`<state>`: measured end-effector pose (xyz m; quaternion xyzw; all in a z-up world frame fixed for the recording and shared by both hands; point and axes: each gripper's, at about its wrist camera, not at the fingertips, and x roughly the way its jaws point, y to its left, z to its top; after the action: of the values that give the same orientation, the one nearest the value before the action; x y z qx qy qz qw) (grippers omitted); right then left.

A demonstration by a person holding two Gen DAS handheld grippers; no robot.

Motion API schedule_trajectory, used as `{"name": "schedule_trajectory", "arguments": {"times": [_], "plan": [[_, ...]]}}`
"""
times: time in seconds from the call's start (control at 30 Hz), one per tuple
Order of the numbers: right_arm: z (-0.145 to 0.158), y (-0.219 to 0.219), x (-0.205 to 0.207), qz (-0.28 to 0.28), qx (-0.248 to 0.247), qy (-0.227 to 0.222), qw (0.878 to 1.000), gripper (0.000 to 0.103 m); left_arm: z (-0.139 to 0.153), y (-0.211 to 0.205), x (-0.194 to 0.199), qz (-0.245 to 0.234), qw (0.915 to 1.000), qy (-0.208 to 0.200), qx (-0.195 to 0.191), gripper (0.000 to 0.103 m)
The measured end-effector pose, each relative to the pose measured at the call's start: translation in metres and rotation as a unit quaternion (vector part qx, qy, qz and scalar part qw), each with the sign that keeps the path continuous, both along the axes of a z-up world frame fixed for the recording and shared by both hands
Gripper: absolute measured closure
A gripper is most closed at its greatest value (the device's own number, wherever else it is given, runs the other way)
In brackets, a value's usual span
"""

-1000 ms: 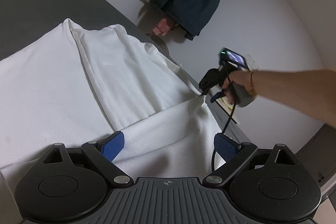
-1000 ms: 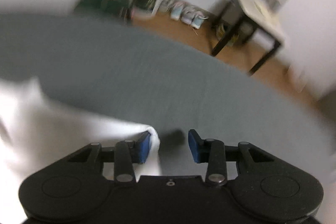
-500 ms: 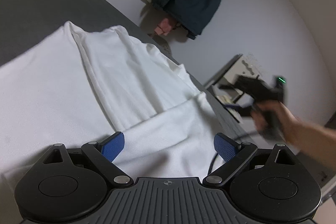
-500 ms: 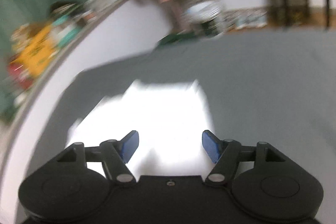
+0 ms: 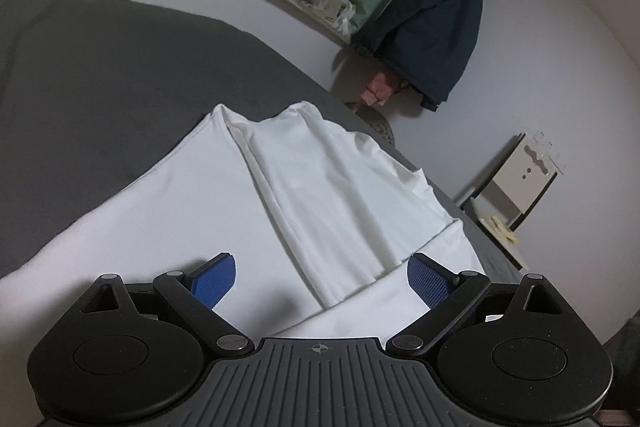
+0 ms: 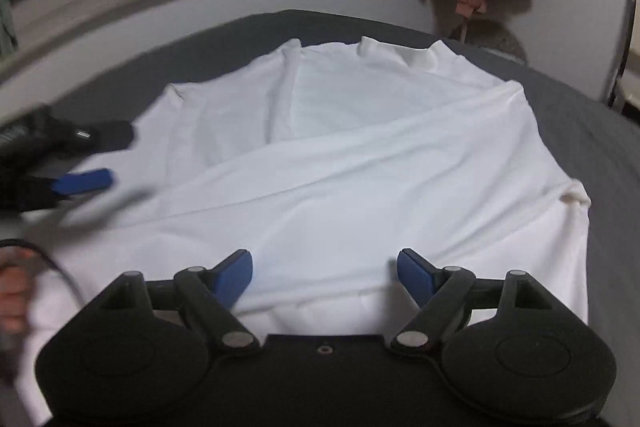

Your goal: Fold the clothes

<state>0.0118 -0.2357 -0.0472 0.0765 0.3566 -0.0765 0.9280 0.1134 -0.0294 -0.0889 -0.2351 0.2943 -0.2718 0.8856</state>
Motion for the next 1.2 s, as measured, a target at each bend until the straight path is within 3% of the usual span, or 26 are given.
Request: {"name": "schedule_trajectory", "arguments": {"times": [0.13, 0.17, 0.2, 0.27, 0.37, 0.43, 0.47, 0.57, 0.7, 0.73, 0.8, 0.93, 1.0, 1.13, 1.2], "plan": [[0.002, -0.024, -0.042, -0.036, 0.063, 0.012, 0.997, 0.025, 0.0, -0.009, -0.003, -0.057, 0.9975, -0.023, -0.035, 0.008], [-0.002, -0.035, -0.048, -0.048, 0.088, 0.024, 0.995, 0.029, -0.001, -0.012, -0.004, -0.071, 0.9963, -0.029, -0.039, 0.008], [-0.002, -0.041, -0.051, -0.048, 0.101, 0.022, 0.994, 0.041, -0.001, -0.014, -0.004, -0.082, 0.9953, -0.028, -0.043, 0.008], [-0.002, -0.052, -0.056, -0.047, 0.127, 0.018, 0.991, 0.054, -0.003, -0.016, -0.005, -0.097, 0.9939, -0.019, -0.049, 0.008], [-0.003, -0.069, -0.064, -0.044, 0.165, 0.013, 0.985, 0.057, -0.004, -0.016, -0.007, -0.11, 0.9927, -0.004, -0.05, 0.008], [-0.004, -0.057, -0.06, -0.011, 0.143, 0.01, 0.99, 0.057, -0.002, -0.015, -0.01, -0.12, 0.9918, -0.001, -0.043, 0.008], [-0.007, -0.047, -0.056, 0.005, 0.122, 0.019, 0.992, 0.057, -0.001, -0.016, -0.012, -0.13, 0.9912, -0.002, -0.028, 0.008], [-0.016, -0.025, -0.048, 0.037, 0.031, 0.052, 0.997, 0.059, 0.002, -0.028, -0.022, -0.141, 0.9854, -0.013, 0.094, 0.008], [-0.011, -0.023, -0.056, 0.041, -0.004, 0.074, 0.996, 0.06, 0.009, -0.044, -0.042, -0.156, 0.9539, -0.073, 0.245, 0.008], [-0.009, -0.026, -0.06, 0.035, 0.002, 0.074, 0.997, 0.06, 0.01, -0.045, -0.045, -0.155, 0.9513, -0.079, 0.255, 0.008], [-0.008, -0.033, -0.065, 0.028, 0.022, 0.071, 0.997, 0.057, 0.015, -0.044, -0.049, -0.15, 0.9501, -0.087, 0.259, 0.008], [0.002, -0.063, -0.076, -0.002, 0.111, 0.013, 0.994, 0.044, 0.041, -0.023, -0.038, -0.114, 0.9718, -0.11, 0.175, 0.008], [0.01, -0.076, -0.08, -0.026, 0.117, -0.02, 0.993, 0.037, 0.055, -0.016, -0.024, -0.096, 0.9768, -0.121, 0.149, 0.007], [0.022, -0.099, -0.089, -0.067, 0.111, -0.062, 0.99, 0.033, 0.083, -0.022, 0.026, -0.076, 0.9776, -0.13, 0.146, 0.001], [0.021, -0.108, -0.089, -0.081, 0.129, -0.074, 0.986, 0.032, 0.094, -0.032, 0.066, -0.079, 0.9822, -0.112, 0.128, 0.0]]}}
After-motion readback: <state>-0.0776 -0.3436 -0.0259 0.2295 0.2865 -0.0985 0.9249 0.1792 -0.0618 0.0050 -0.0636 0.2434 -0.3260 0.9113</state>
